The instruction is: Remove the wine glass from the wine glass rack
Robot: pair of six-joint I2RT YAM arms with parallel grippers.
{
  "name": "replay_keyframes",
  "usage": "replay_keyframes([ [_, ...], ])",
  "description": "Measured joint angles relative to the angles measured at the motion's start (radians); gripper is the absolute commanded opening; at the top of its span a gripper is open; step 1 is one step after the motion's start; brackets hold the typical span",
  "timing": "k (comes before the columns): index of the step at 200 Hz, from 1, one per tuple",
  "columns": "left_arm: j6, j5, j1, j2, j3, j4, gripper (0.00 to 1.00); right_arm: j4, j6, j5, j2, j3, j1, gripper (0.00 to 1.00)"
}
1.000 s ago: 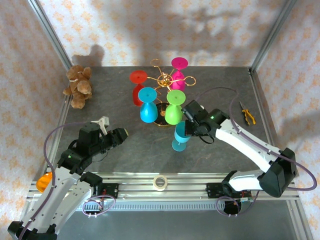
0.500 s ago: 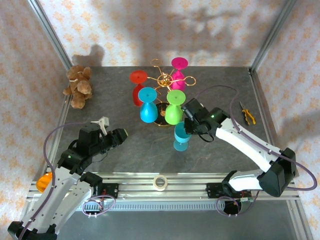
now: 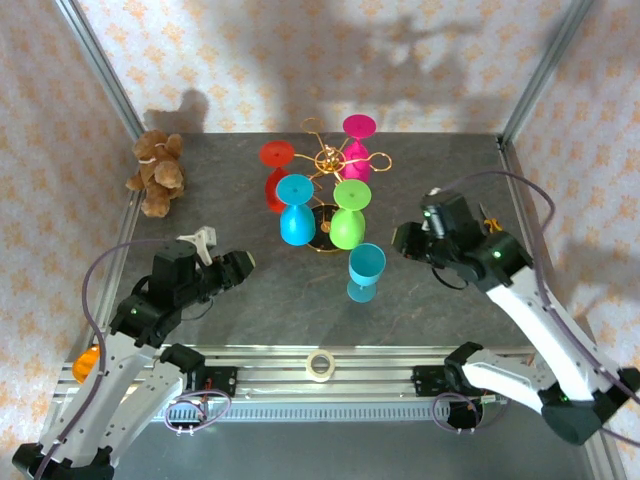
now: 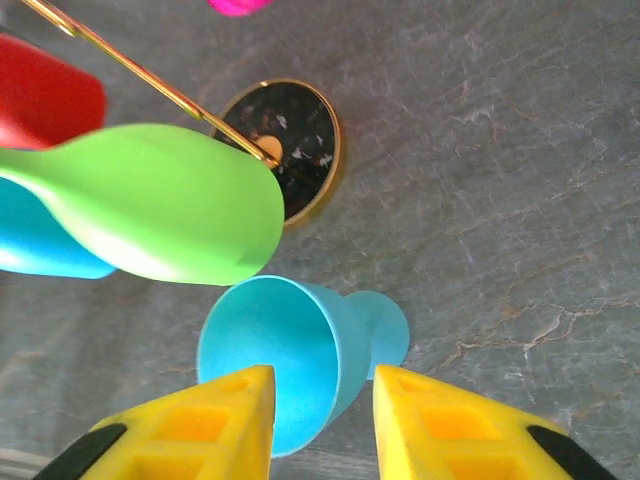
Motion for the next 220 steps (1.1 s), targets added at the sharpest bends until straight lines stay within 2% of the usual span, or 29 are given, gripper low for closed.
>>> replay_keyframes([
  [19,0.003,-0.01,0.0,0.009,0.013,0.001,0.47,0.03,0.026,-0.086,-0.05,-0.005,-0.055,0.46],
  [44,0.003,-0.01,0.0,0.018,0.02,0.007,0.47,0.124,0.072,-0.199,-0.068,-0.023,-0.099,0.51],
  [80,-0.005,-0.01,0.0,0.023,0.024,0.034,0.47,0.273,0.129,-0.292,-0.056,-0.042,-0.116,0.53],
  [129,-0.016,-0.011,0.0,0.032,0.031,0.058,0.47,0.446,0.198,-0.361,-0.006,-0.064,-0.118,0.47],
  [220,-0.016,-0.011,0.0,0.058,0.042,0.089,0.47,0.586,0.253,-0.405,0.098,-0.069,-0.118,0.32],
])
